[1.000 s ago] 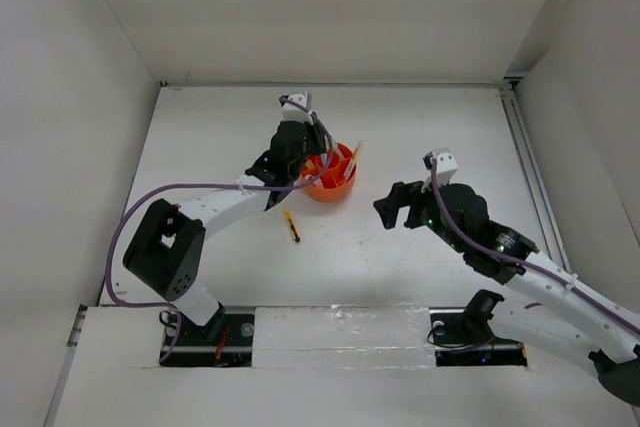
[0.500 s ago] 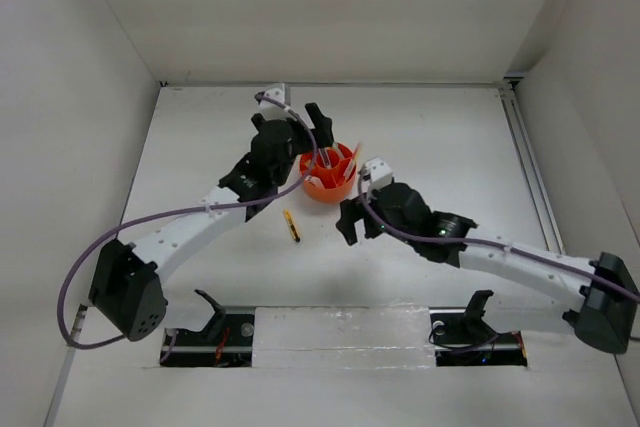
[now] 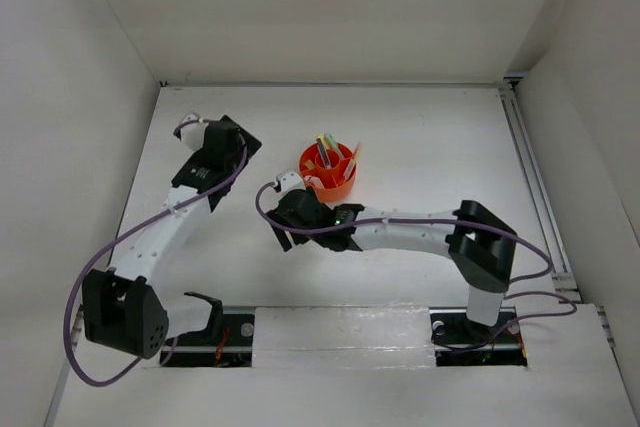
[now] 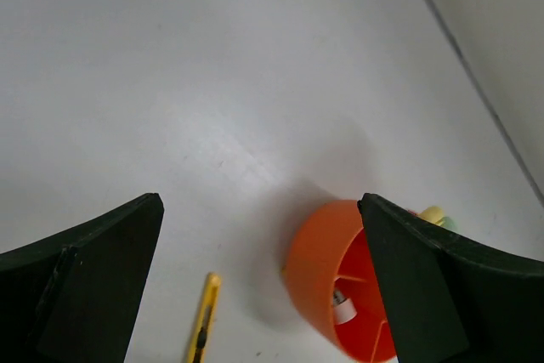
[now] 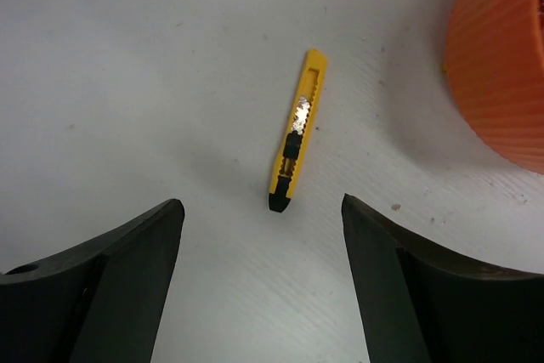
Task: Sort the stationery into containers
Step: Pick up the stationery from the center of the board.
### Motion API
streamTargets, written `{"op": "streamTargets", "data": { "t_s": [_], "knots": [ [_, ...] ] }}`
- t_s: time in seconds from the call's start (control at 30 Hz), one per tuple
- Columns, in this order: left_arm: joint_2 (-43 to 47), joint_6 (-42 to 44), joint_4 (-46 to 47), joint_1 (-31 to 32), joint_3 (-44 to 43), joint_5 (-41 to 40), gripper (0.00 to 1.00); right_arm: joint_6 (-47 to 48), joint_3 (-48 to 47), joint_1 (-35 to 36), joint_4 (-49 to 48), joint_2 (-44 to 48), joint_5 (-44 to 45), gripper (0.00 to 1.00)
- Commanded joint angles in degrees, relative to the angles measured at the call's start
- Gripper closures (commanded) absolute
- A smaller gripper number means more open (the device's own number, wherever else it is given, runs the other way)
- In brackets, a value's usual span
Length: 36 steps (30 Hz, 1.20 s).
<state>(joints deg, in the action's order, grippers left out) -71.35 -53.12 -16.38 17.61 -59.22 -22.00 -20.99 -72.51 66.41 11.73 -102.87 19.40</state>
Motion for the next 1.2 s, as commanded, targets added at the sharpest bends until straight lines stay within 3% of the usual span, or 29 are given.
{"op": "streamTargets", "data": {
  "t_s": [0.0, 0.23, 0.53, 0.63, 0.77, 0.8, 1.0, 1.17],
  "knots": [
    [8.31, -4.45, -1.12, -0.64, 4.45, 2.22, 0.00, -1.07, -5.69, 0.74, 3.56, -4.42, 2.57, 0.20],
    [11.49, -3.13, -2.25, -1.17, 5.26, -0.06, 0.00, -1.68, -13.00, 0.74, 7.77, -13.48, 4.50, 0.27],
    [11.32, -2.07, -0.84, -1.17, 6.31, 1.61, 0.00, -4.76, -7.30, -2.07, 4.53, -14.90, -0.41, 0.38],
    [10.80, -2.07, -0.84, -1.17, 6.31, 2.22, 0.00, -4.76, -5.27, -2.08, 2.86, -14.38, -1.73, 0.65],
    [10.80, -2.07, -0.84, -1.17, 6.31, 2.22, 0.00, -4.76, -3.95, -2.08, 2.34, -14.38, -3.14, 0.88],
    [10.80, -2.07, -0.84, -1.17, 6.31, 2.22, 0.00, -4.76, -3.95, -2.08, 2.34, -14.38, -3.66, 1.00],
    [14.39, -1.03, 1.42, -1.17, 9.03, 5.11, 0.00, -6.78, 1.57, -2.08, 1.99, -3.59, 0.71, 1.00],
    [16.07, 3.37, 11.71, -1.17, 15.27, 22.56, 0.00, -5.46, 4.13, -2.78, 3.12, 6.88, 3.53, 1.00]
  ]
}}
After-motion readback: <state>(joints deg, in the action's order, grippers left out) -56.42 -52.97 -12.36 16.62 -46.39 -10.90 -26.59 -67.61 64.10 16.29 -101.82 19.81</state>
